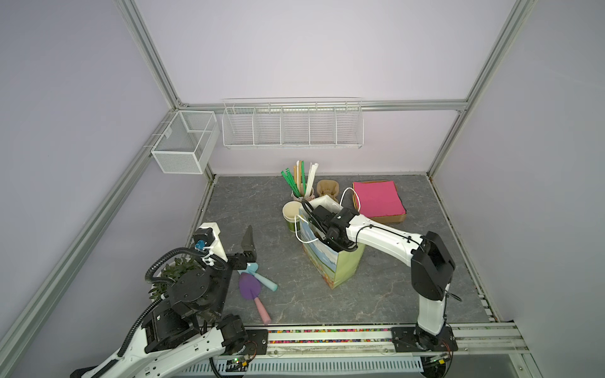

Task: Pack the takeout coffee
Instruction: 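Release the tan carrier at the bag bottom with the right gripper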

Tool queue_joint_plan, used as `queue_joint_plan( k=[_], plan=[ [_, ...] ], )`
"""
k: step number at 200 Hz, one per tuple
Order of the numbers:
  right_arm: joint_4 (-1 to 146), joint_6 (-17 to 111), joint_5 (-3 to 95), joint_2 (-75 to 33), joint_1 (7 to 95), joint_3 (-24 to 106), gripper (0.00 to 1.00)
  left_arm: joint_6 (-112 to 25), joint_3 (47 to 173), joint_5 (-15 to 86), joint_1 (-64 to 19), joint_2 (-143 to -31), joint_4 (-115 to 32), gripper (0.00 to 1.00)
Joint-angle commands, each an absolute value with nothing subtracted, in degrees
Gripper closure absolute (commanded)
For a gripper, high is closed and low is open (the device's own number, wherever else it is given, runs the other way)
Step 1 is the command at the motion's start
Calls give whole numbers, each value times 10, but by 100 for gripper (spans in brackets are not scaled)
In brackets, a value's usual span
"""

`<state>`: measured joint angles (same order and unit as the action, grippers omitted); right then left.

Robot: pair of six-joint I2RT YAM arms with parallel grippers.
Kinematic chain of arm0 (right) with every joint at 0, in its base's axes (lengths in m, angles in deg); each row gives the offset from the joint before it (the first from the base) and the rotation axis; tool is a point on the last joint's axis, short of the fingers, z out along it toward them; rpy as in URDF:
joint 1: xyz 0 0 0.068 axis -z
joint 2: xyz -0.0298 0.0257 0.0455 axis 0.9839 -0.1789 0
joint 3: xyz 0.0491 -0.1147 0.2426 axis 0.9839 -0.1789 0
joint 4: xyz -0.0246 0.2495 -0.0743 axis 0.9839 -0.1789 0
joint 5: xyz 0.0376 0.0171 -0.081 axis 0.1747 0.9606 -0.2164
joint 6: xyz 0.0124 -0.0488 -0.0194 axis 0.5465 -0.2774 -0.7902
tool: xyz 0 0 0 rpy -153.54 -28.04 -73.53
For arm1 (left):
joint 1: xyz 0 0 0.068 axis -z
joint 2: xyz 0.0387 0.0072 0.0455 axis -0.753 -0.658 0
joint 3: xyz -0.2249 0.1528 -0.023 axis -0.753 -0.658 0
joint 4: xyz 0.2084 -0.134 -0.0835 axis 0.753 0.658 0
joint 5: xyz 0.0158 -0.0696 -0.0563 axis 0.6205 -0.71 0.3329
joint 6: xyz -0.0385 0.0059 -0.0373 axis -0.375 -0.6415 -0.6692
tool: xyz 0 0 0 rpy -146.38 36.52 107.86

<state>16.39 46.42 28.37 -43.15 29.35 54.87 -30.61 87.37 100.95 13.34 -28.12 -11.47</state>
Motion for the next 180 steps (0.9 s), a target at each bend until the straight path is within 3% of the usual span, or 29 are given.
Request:
queue_joint_plan(
  k=[1, 33, 180],
  plan=[
    [161, 473, 286, -406, 292, 545, 8, -299, 871, 1013, 131, -285, -119, 1],
    [162, 474, 287, -401, 292, 558, 0, -299, 871, 1011, 132, -285, -118, 1],
    [151, 474, 272, -393, 292, 623, 11, -308, 878, 984, 131, -320, -104, 1]
  ],
)
